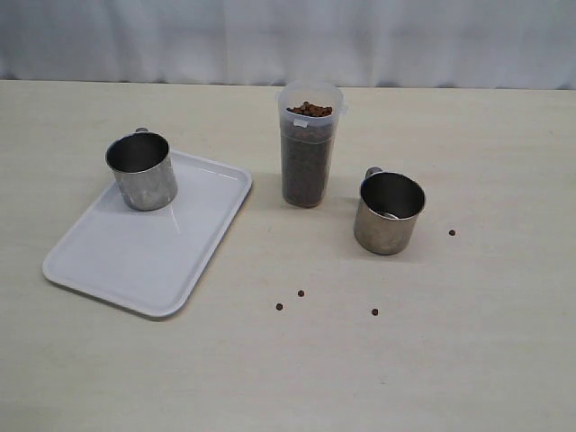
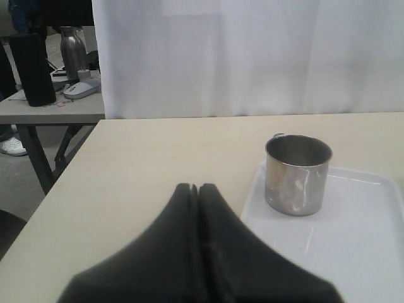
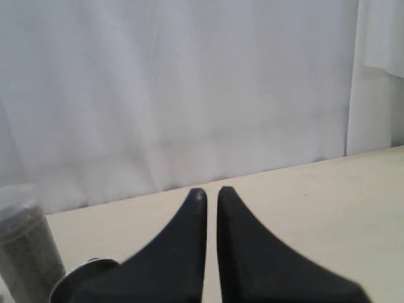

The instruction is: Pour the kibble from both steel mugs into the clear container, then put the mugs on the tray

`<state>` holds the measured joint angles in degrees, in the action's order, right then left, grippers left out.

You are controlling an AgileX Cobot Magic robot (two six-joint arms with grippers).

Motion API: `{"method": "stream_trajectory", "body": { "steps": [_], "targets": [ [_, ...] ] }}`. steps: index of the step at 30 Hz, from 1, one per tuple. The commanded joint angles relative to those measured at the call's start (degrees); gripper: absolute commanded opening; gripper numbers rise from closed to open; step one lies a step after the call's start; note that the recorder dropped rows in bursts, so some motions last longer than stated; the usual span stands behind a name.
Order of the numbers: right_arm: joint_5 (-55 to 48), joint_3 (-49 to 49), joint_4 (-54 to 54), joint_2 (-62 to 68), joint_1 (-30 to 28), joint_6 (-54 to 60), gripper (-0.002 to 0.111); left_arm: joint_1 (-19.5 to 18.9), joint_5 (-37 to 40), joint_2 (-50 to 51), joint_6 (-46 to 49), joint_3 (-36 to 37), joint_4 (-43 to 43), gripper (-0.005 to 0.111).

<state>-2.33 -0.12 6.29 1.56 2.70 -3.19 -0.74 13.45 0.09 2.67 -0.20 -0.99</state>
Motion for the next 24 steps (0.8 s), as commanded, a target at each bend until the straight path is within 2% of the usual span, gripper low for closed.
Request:
{"method": "stream_trajectory", "body": {
  "steps": [1,4,7,11,13,16,17,18,20,22,23,24],
  "targets": [
    [3.3,0.1,5.1,-0.3,0.2,-1.1,0.005,0.1,-0.2,-0.1,0.2,0.2,0.5,0.0],
    [8.1,0.1,11.5,-0.3,0.2,-1.0,0.005,0.1,-0.2,-0.1,0.2,0.2,0.5,0.0],
    [6.3,0.1,7.3,1.2,0.2,0.8,0.005,0.1,-0.2,-0.1,0.2,0.2,0.4,0.0],
    [6.9,0.1,8.1,13.0,0.8,-2.3,0.005,0.1,-0.2,-0.1,0.2,0.2,0.4,0.0],
    [10.6,0.1,8.0,22.3,5.5,-3.7,0.005,0.1,-0.2,-0.1,0.2,0.2,0.4,0.0],
    [21.0,-0.6,-0.8,37.3,20.3,-3.7,0.005,0.1,-0.2,-0.1,0.2,0.2,0.4,0.0],
    [24.4,-1.8,-4.5,42.5,24.7,-2.7,0.009,0.1,-0.2,-0.1,0.2,0.2,0.4,0.0],
    [27.3,-3.0,-5.3,46.4,27.2,-1.1,0.015,0.1,-0.2,-0.1,0.2,0.2,0.4,0.0],
    [28.9,-6.8,-5.1,56.3,30.2,4.9,0.045,0.1,-0.2,-0.1,0.2,0.2,0.4,0.0],
    [29.5,-11.0,-5.1,65.0,30.4,7.8,0.093,0.1,-0.2,-0.1,0.2,0.2,0.4,0.0],
    [29.5,-13.1,-5.1,69.1,30.4,10.3,0.109,0.1,-0.2,-0.1,0.2,0.2,0.4,0.0],
    [29.5,-14.6,-5.1,71.3,30.4,11.0,0.109,0.1,-0.2,-0.1,0.2,0.2,0.4,0.0]
  ]
}}
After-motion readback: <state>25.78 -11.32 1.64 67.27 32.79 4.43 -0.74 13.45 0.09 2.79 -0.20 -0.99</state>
